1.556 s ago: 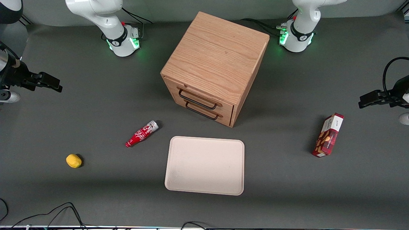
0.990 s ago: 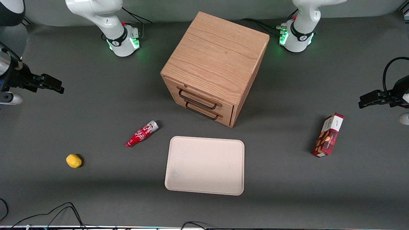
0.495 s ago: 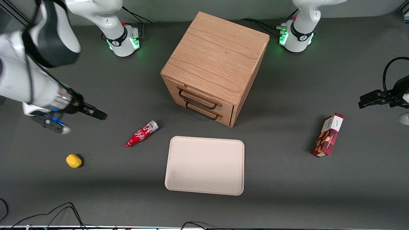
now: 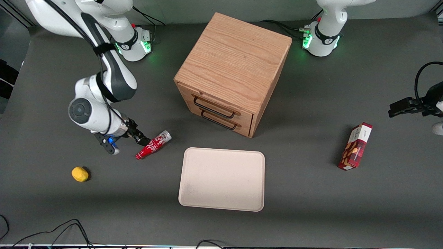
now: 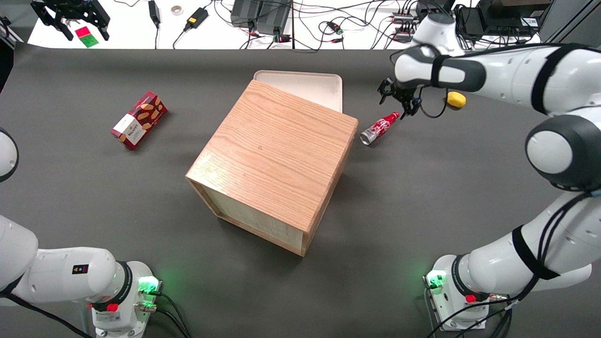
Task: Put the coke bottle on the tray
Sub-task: 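Move the right gripper down toward the red Coca-Cola bottle lying on the table, then close the right gripper around the bottle's body below the cap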
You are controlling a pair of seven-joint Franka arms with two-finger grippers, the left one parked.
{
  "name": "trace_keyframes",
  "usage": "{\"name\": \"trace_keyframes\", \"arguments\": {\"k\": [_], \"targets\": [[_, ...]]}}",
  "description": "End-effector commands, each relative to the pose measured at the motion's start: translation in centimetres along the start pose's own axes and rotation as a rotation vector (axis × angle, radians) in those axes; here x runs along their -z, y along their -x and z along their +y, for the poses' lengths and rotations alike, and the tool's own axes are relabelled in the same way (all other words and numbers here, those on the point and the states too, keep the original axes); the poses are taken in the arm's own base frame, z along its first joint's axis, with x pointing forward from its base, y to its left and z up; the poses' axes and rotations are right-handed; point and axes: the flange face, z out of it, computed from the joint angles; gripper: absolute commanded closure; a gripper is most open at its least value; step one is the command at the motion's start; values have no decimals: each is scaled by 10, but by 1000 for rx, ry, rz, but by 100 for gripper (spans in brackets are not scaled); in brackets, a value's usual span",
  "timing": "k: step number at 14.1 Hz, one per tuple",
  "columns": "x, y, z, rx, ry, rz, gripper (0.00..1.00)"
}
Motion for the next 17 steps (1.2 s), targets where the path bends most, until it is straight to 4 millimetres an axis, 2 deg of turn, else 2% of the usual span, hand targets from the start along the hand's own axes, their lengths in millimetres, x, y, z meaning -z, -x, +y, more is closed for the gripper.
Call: {"name": "trace_keyframes", "arguments": {"k": [1,3,7,9,10,11,12,17], "targets": [[-36,-6,-6,-65,-10,25,0],[-62,-10,-8,-82,-6,54,0],[-96,-11,-13,-102,-30,53,0],[-101,-12,-14,-103,-35,53,0],[-101,-12,-14,-103,-35,53,3],[-101,-12,-14,-103,-35,53,15],[-101,-12,-14,-101,-35,53,36],[-103,-12,-15,-87,-32,59,87]]}}
